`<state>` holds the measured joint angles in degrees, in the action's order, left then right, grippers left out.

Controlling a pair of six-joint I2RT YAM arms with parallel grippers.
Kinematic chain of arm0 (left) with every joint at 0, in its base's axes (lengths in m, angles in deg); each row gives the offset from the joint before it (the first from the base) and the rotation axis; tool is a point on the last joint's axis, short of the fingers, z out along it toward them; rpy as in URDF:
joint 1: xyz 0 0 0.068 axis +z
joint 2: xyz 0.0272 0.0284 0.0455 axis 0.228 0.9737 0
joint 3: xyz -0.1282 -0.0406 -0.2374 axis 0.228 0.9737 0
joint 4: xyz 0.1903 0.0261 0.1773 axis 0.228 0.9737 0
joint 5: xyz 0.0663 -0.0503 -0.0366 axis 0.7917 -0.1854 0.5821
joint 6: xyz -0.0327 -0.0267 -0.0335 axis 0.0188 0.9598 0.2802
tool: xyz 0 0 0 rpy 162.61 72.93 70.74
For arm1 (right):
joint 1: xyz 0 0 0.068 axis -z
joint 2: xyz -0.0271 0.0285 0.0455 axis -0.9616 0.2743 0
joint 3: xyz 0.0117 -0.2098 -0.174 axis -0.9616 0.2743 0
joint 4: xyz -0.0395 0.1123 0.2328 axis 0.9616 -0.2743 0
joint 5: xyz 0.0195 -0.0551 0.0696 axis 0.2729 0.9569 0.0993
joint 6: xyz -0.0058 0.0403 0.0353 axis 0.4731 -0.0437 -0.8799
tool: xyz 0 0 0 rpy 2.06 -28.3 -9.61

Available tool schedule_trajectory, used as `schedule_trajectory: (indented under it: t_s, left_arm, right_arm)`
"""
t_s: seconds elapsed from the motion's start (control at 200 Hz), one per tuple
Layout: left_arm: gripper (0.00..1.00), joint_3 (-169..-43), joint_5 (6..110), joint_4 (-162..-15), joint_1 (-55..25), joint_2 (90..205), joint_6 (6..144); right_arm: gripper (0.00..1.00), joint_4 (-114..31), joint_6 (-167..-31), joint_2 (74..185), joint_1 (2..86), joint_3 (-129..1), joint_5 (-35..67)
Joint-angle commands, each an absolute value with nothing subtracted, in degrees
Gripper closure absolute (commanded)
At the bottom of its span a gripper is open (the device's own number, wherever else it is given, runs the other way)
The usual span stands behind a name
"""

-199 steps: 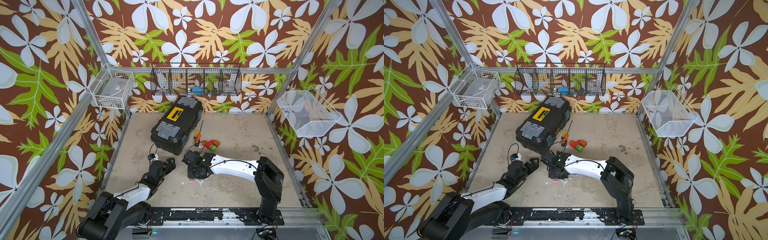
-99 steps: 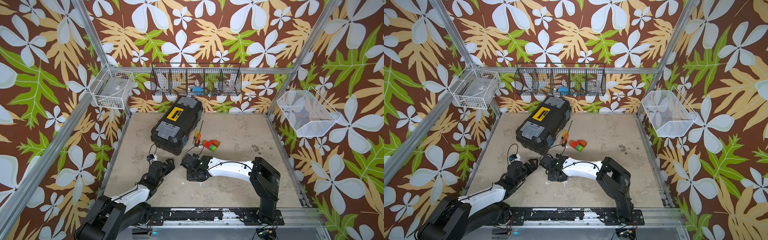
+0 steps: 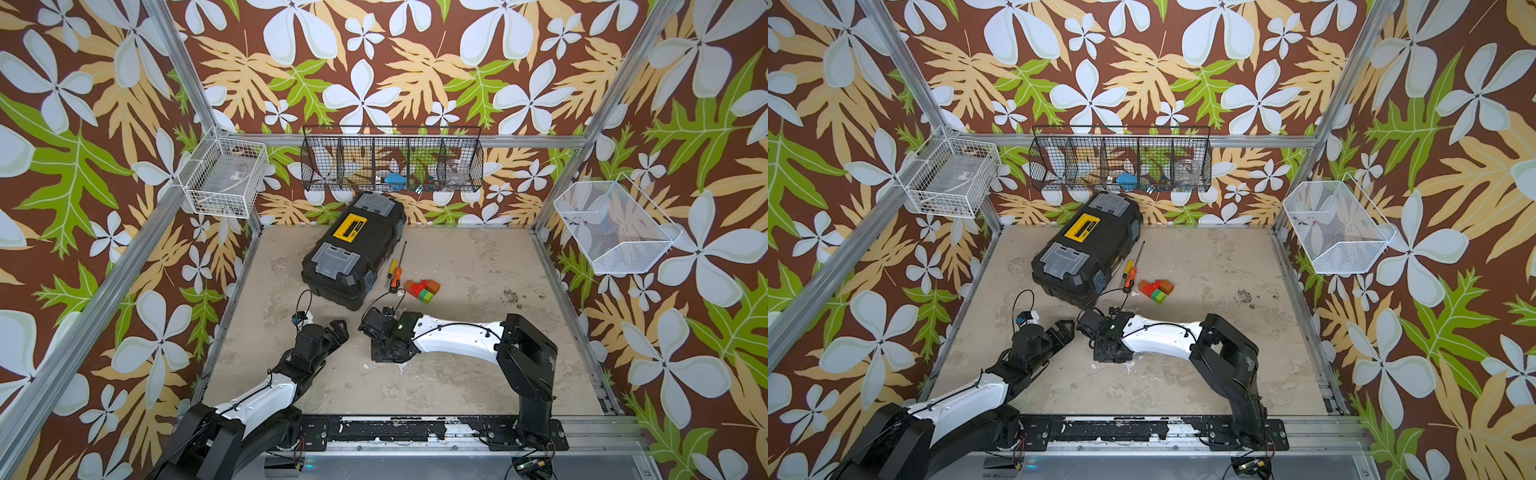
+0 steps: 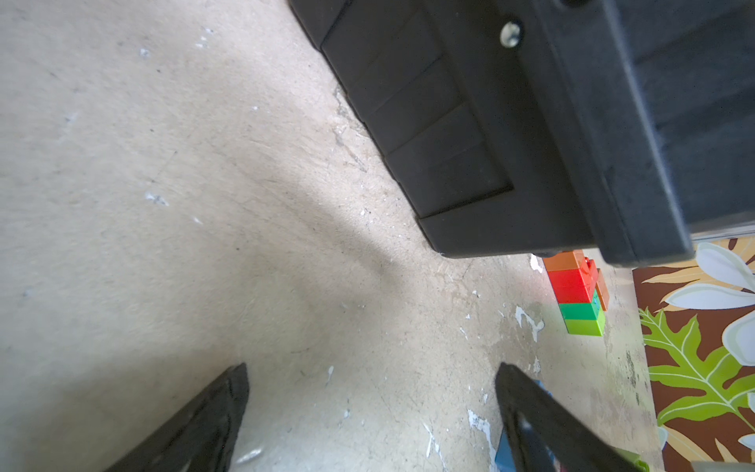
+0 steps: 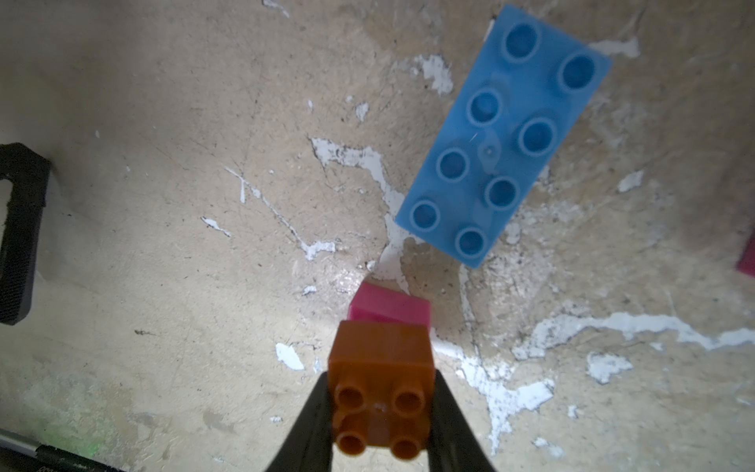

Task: Assemble the letter h with lego
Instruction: Assemble the lego brick with the lego brick, then pick up the lego brick from the center of the board.

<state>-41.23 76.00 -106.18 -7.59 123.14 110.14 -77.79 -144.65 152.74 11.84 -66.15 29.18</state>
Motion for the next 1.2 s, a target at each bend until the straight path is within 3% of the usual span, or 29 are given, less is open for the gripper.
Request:
schedule_trajectory:
  t_s: [0.0,0.585,0.671,0.746,0.786,1.066,1.196]
  left_arm:
    - [0.02,-40.96,75.72,-105.34,-7.56,123.06,109.95]
    - [0.02,-41.02,74.9,-105.71,-7.66,123.54,110.05]
    - [0.02,-40.96,74.68,-106.14,-7.65,123.85,109.94]
    - [0.01,-41.13,75.48,-105.65,-7.71,124.06,109.77]
    - [0.02,-41.22,75.71,-105.25,-7.7,123.94,109.68]
    - [0.02,-41.14,76.27,-104.93,-7.65,123.01,109.3]
    - [0.02,-41.13,76.0,-105.44,-7.65,123.07,108.74]
  right_arm:
    - [0.69,-79.81,-144.21,155.63,11.64,-66.11,28.23]
    - [0.75,-87.15,-135.62,164.3,11.42,-67.73,28.22]
    - [0.81,-84.27,-133.69,166.63,12.31,-64.32,24.08]
    - [0.93,-81.73,-132.43,168.44,13.16,-61.97,19.39]
    - [0.93,-82.09,-132.08,168.57,13.07,-62.14,19.38]
    - [0.91,-93.05,-128.26,159.51,12.04,-71.07,32.59]
    - [0.89,-93.0,-125.65,149.18,12.61,-66.28,36.74]
